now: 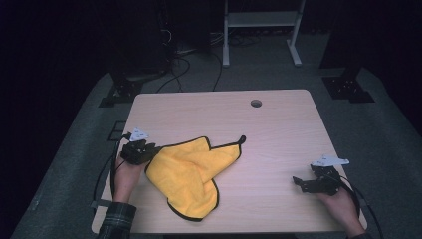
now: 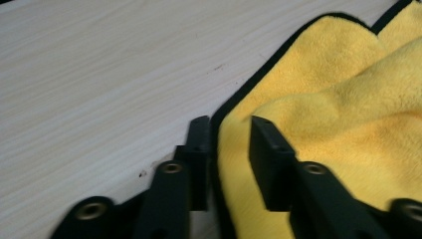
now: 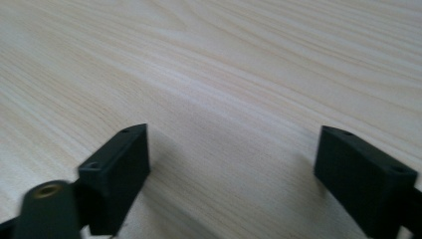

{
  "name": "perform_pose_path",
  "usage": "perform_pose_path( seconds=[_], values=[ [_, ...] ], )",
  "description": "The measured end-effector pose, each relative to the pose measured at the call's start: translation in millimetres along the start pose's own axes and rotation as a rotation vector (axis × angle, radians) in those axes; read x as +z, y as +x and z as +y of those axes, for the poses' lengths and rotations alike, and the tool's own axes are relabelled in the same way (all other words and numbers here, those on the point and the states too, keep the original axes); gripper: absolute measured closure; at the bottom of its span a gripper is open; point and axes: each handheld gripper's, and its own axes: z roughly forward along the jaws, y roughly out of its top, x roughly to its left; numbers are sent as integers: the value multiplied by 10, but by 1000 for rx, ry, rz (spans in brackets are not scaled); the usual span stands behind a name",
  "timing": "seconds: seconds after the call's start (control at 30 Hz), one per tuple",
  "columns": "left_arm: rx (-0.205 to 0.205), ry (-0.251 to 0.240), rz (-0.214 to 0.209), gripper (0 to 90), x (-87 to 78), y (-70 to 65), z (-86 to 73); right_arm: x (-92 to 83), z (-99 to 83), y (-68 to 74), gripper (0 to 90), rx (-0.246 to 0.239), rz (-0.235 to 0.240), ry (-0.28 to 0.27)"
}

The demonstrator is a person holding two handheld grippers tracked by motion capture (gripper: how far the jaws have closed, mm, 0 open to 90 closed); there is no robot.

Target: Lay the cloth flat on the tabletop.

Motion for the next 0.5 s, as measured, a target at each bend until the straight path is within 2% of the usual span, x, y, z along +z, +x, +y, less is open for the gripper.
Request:
perform_pose_path(
  seconds=[0.1,0.17,0.2,0.33,0.5],
  values=[
    [-2,-12,-5,512,-19,5,9,-12,47,1,143,12,4,-2],
    [0,-18,-12,486,-3,-15,23,-29,141,52,176,27,37,-36],
    [0,-18,-12,470,-3,-15,23,-29,141,52,176,27,37,-36],
    [20,-11,-27,422,65,-88,46,15,386,209,250,-5,80,-82],
    [26,-22,-45,368,109,-144,72,210,639,409,308,-48,128,-81]
  ],
)
